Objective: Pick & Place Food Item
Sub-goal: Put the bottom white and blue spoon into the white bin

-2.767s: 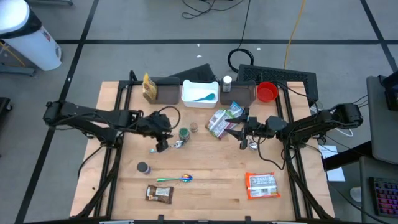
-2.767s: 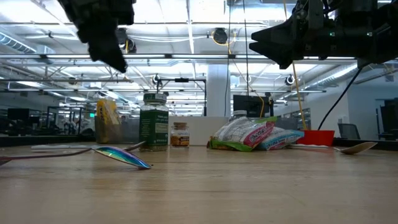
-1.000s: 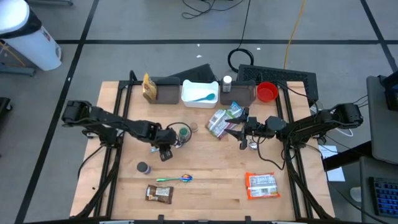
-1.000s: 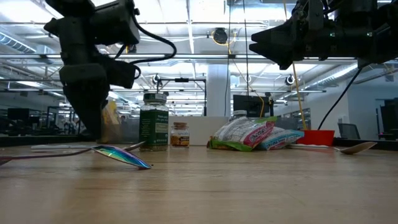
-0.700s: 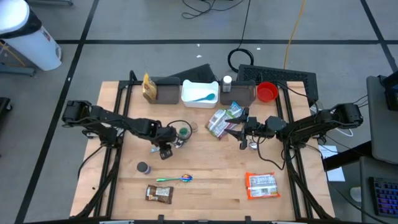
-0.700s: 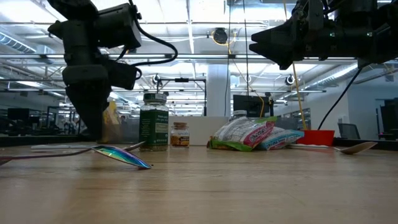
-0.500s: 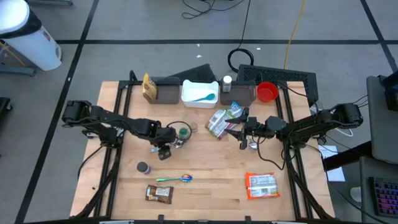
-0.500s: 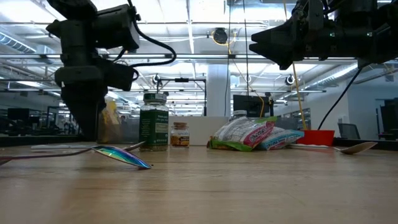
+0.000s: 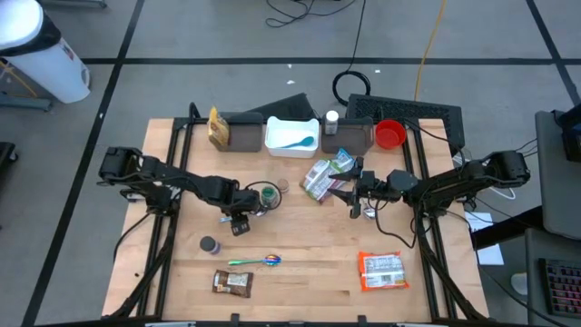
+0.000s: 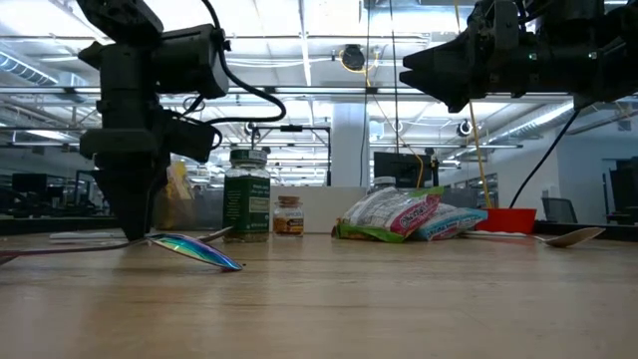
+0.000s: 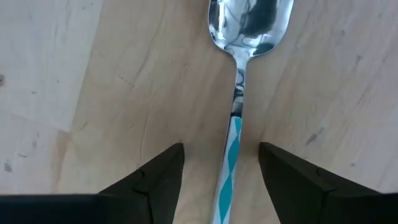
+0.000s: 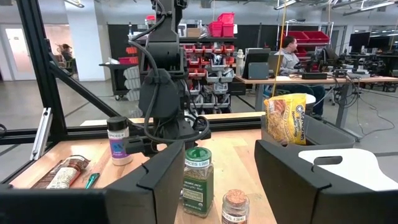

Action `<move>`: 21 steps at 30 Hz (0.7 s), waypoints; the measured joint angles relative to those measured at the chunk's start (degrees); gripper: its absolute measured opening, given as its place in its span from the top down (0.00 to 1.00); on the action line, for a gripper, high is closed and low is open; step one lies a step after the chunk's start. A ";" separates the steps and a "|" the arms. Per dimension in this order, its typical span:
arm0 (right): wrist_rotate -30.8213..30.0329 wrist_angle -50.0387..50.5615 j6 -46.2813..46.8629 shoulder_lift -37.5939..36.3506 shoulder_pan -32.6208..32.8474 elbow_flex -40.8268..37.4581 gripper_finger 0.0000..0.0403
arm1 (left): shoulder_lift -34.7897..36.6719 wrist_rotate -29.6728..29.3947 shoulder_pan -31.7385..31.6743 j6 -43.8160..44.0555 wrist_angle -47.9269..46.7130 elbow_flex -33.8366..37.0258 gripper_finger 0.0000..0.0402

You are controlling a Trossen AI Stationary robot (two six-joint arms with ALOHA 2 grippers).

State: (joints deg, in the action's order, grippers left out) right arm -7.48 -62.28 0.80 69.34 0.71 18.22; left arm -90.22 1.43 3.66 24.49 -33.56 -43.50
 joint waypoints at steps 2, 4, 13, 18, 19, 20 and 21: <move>0.01 0.02 0.00 0.02 0.00 0.00 0.53 | -0.06 -0.02 0.00 -0.21 -0.04 0.04 0.47; 0.01 0.02 0.00 0.01 0.00 0.00 0.53 | -0.08 -0.02 0.00 -0.24 -0.07 0.06 0.49; 0.01 0.01 0.01 0.01 0.00 0.00 0.53 | -0.17 0.50 -0.51 -0.43 -0.50 0.17 0.66; 0.01 0.02 0.00 0.00 0.00 0.00 0.53 | -0.19 0.90 -1.12 -1.38 -1.24 0.17 0.77; 0.01 0.00 0.00 0.00 0.00 0.00 0.53 | -0.19 0.92 -1.16 -1.80 -1.32 0.17 0.79; 0.01 0.00 0.00 0.01 0.00 0.00 0.53 | -0.19 0.96 -1.16 -2.49 -1.42 0.17 0.81; -0.01 0.02 0.00 0.00 0.00 0.00 0.53 | -0.21 1.12 -1.14 -3.21 -1.44 0.17 0.83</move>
State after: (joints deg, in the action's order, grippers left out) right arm -7.48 -62.26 0.80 69.34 0.71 18.22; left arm -90.43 2.55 2.52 21.28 -35.00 -43.33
